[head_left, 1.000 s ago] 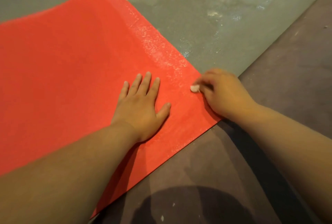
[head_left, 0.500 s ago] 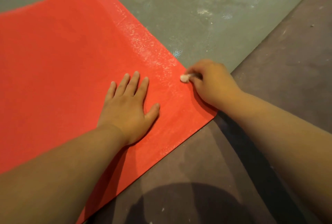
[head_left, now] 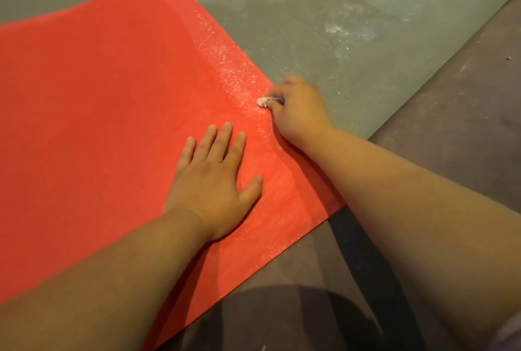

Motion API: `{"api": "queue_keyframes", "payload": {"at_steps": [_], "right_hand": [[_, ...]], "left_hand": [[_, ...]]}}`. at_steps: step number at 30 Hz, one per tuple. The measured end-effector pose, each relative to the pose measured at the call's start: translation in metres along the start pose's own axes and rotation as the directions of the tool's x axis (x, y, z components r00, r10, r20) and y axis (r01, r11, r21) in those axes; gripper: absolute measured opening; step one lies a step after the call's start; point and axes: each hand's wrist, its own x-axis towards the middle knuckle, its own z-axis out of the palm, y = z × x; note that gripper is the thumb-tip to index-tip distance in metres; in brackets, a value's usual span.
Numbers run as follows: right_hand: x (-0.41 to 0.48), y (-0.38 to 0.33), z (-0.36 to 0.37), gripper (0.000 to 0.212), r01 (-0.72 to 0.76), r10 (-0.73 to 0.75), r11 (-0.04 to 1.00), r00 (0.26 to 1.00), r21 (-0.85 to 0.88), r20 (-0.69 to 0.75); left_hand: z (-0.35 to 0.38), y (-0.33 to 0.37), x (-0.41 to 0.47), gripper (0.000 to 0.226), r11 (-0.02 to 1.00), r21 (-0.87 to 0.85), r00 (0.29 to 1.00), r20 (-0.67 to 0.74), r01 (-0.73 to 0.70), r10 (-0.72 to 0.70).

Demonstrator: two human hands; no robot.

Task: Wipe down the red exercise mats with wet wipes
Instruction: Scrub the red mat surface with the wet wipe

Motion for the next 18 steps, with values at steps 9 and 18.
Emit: {"api": "queue_keyframes", "payload": {"at_steps": [9,18], "right_hand": [[-0.119,0.007,-0.038,0.018,0.204,-0.21,0.977,0.97,0.059,0.122],[0.053,-0.007,0.006,0.02,0.194,-0.186,0.978,0.977,-0.077,0.104]], "left_hand": [[-0.003,0.002,-0.003,0.084,0.999,-0.034,1.0,0.008,0.0,0.001],[-0.011,-0.026,0.093,0.029,0.98,-0.121,0.947,-0.262,0.157,-0.184]]}}
